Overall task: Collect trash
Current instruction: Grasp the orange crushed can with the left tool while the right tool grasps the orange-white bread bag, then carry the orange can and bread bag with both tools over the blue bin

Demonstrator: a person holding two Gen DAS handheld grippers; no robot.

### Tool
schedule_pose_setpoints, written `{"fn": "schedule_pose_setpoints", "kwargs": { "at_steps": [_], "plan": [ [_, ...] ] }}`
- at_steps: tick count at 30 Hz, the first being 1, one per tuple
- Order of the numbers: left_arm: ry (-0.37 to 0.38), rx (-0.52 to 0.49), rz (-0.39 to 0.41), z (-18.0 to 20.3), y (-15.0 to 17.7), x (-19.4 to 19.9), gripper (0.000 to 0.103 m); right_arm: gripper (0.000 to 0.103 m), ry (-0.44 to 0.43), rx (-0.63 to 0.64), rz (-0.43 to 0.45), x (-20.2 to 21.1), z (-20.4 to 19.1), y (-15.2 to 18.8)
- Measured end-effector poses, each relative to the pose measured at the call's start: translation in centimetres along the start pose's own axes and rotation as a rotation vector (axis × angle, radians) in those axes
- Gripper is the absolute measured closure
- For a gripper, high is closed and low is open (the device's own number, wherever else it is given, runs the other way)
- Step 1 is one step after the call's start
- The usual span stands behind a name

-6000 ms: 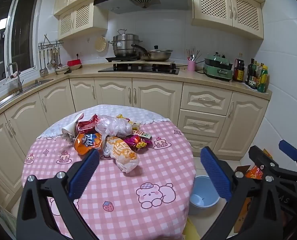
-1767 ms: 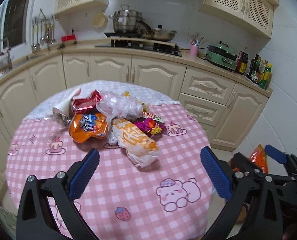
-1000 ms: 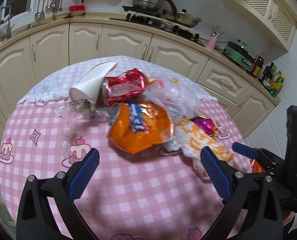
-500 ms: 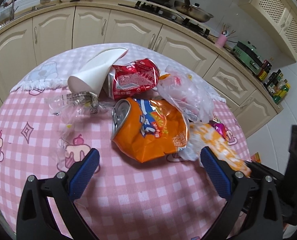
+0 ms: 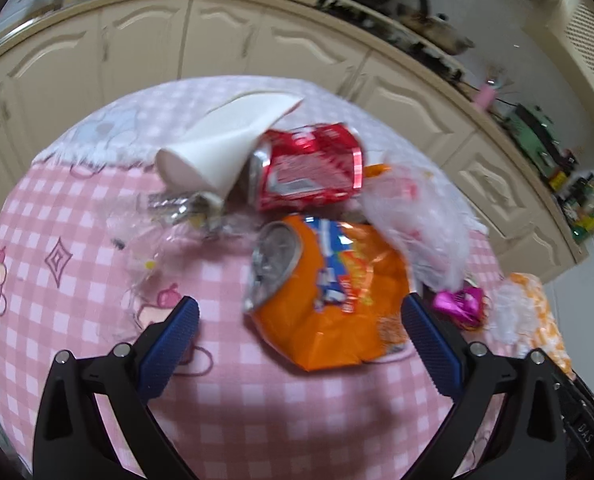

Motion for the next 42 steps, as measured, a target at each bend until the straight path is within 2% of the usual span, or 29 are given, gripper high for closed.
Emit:
{"fn": "schedule_pose_setpoints", "kwargs": {
  "at_steps": [2, 4, 6, 7, 8, 13, 24, 33, 42],
  "plan": [
    [-0.006, 0.009, -0.01, -0.3, -0.1, -0.5, 0.022, 0.065, 0.021, -0.014, 0.002, -0.3, 0.7, -0.3],
    [-0.002, 0.026, -0.031, -0.6, -0.2, -1.1, 0.034, 0.065, 0.039, -0.031, -0.002, -0.7, 1.3, -0.5],
    [0.002, 0.041, -0.031, -0.9, -0.3, -1.4, 0.041, 0.065, 0.049, -0.035, -0.004, -1.0, 1.6, -0.6],
    [0.018, 0.043, -0.022, -1.0, -0.4, -1.3, 0.05, 0.065, 0.051, -0.033, -0.005, -1.1, 1.6, -0.5],
    [0.039, 0.049, -0.017, -1.0, -0.5, -1.3, 0.052, 0.065, 0.052, -0.032, -0.006, -1.2, 1.6, -0.5],
    [0.045, 0.035, 0.009, -0.9, -0.4, -0.9, 0.055, 0.065, 0.059, -0.023, -0.003, -1.4, 1.4, -0.3],
    [0.037, -0.015, 0.076, -0.4, -0.1, 1.1, 0.056, 0.065, 0.073, -0.014, 0.005, -0.6, 1.1, 0.1],
    [0.011, -0.018, 0.144, -0.3, 0.2, 3.7, 0.056, 0.065, 0.083, 0.002, 0.03, 0.9, 0.6, 0.4],
    [0.009, -0.031, 0.201, 0.6, 1.9, 7.4, 0.056, 0.065, 0.077, 0.007, 0.061, 3.1, 0.3, 1.2]
  ]
}}
Point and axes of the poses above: each gripper's, at about its wrist camera, not at the fingertips, and x roughly against the way its jaws point, z to its right, y to its underside, the point moved 1 cm from there along -x, roughly the way its jaws point, and after that the axes turned 13 degrees about -x, right-handed, at the moved point
